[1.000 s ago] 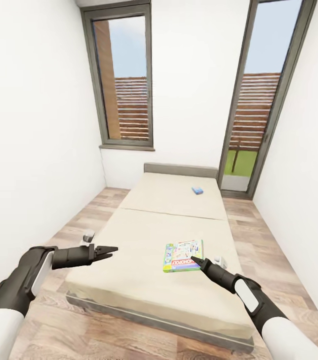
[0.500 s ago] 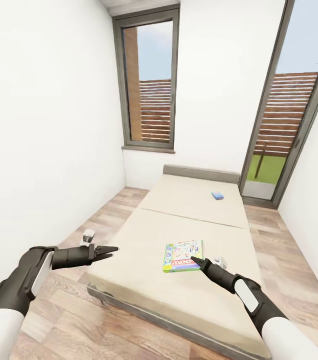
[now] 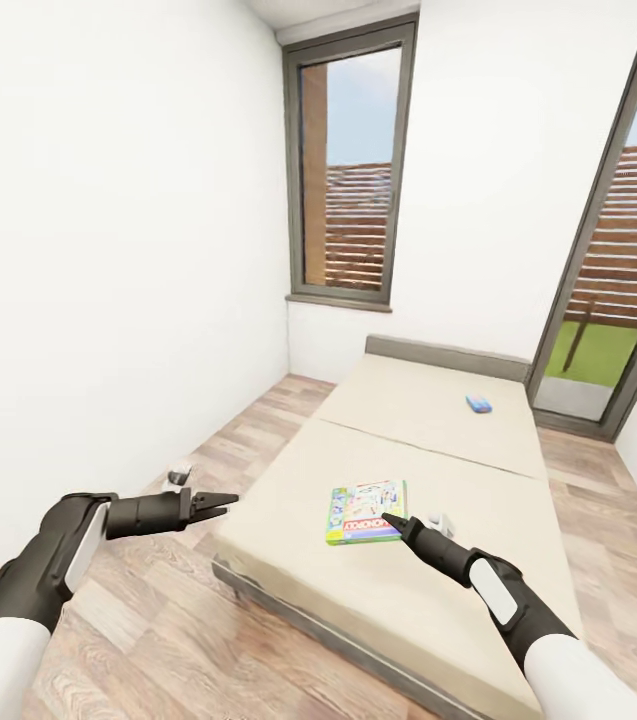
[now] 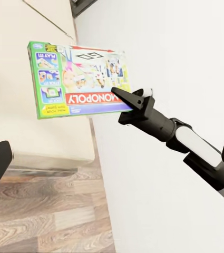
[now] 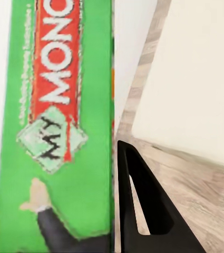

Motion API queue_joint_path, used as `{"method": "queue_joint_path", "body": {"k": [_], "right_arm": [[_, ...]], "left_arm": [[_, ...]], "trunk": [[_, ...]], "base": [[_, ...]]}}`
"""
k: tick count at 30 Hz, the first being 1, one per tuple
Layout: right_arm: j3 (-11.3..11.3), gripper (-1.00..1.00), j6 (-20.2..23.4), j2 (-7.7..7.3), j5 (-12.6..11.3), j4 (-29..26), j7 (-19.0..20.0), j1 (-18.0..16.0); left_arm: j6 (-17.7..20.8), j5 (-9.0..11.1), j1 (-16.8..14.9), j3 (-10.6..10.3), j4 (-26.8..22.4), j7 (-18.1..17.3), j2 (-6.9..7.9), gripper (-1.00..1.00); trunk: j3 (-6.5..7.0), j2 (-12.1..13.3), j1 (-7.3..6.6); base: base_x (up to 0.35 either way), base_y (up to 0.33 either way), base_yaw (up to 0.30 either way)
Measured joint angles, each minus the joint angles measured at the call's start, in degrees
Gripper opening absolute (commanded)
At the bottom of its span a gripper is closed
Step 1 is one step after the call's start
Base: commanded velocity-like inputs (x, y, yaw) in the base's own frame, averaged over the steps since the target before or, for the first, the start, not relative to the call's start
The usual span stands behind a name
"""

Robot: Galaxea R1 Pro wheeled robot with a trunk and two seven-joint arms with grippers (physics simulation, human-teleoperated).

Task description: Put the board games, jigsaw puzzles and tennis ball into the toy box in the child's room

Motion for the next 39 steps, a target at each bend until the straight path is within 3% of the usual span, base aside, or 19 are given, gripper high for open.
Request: {"method": "queue_joint_path", "body": {"k": [9, 20, 39], "right_arm": [[0.0, -1.0, 0.0, -0.01, 0.0, 0.0, 0.0, 0.0], [0.0, -1.0, -1.2, -0.02, 0.0, 0.0, 0.0, 0.0], [0.0, -1.0, -2.7, -0.06, 0.1, 0.0, 0.5, 0.0]], "left_arm": [[0.0, 0.0, 0.0, -0.2, 0.0, 0.2, -0.22, 1.0], [0.2, 0.0, 0.0, -0.1, 0.0, 3.0, -0.24, 1.0], [0.1, -0.1, 0.0, -0.4, -0.1, 3.1, -0.3, 1.0]], "trunk": [[1.91, 3.6, -1.98], [4.24, 8.0, -4.4], [8.46, 15.7, -8.59]], "base": [[0.0, 0.0, 0.273], [0.0, 0.0, 0.273], [0.0, 0.0, 0.265]]}}
